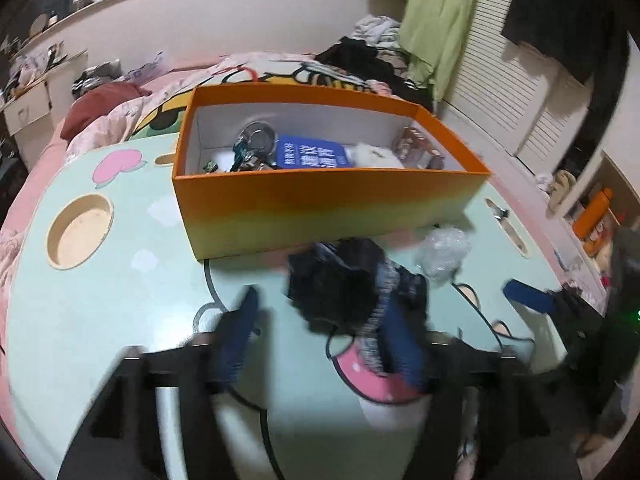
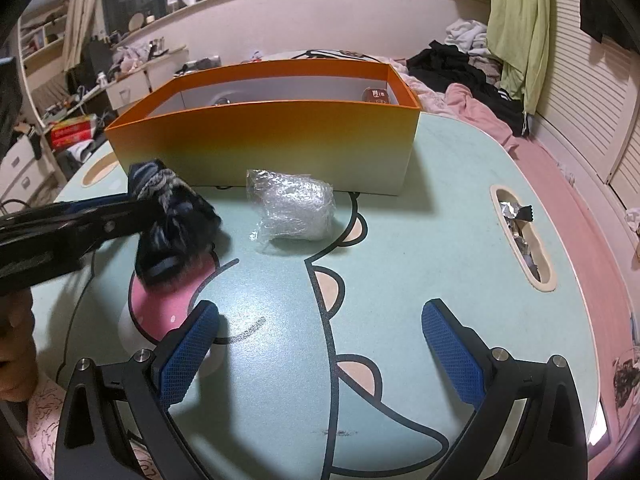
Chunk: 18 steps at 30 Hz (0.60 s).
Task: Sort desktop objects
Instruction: 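Grasp the black lace-trimmed cloth in the box with the left gripper, set it on table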
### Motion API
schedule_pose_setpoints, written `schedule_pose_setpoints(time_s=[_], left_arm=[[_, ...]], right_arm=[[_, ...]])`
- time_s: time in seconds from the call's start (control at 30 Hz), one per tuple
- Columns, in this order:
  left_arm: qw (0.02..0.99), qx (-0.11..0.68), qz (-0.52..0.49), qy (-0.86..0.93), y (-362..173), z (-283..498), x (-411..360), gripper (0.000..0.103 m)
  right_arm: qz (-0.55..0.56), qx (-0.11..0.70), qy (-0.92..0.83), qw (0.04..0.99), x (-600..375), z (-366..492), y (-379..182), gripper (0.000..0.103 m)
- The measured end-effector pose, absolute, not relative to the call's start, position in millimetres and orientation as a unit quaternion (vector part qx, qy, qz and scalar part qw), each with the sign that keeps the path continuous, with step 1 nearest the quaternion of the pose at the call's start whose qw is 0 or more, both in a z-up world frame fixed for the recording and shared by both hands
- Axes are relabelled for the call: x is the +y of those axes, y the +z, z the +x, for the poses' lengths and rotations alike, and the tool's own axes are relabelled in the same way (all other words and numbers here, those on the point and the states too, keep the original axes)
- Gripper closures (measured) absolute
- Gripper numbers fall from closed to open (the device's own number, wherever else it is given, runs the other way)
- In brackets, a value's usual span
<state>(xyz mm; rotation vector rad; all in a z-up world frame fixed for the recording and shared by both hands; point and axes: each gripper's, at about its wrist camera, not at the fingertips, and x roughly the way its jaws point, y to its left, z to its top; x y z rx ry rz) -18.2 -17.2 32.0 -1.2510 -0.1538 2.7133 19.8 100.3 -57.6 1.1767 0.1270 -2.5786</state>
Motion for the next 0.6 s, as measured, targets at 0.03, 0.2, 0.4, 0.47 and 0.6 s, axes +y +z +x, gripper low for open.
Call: schedule_pose_setpoints(time_s=[0.03,0.2,0.4,0.47,0.6], left_arm=[[0.08,-0.045,-0.414,0.906,36.8,-13.1,-15.6,0.024],[0.069,0.015,-0.41,0.909,33.8,19.7,-6.1,0.017],[0.025,0.051,-0.42,0.906,4.3,15.8,8.0,0.001],[0.025,0.049,-0.424,0.904,5.1,13.3,7.7,0.0],[0.013,0.036,-0.424,0.905,4.7,12.5,1.9,0.0]], right_arm=[[0.41,0.044,-0.898,0.151,100.3,19.9,-57.8,0.001],[0.41,0.044,-0.898,0.152,101.1,19.4,-57.6,0.001],[0.408,0.047,-0.899,0.148,100.7,20.3,-56.9,0.001],[0.41,0.041,-0.899,0.149,102.8,19.7,-56.6,0.001],[0.409,0.042,-0.9,0.148,100.5,20.4,-54.8,0.001]])
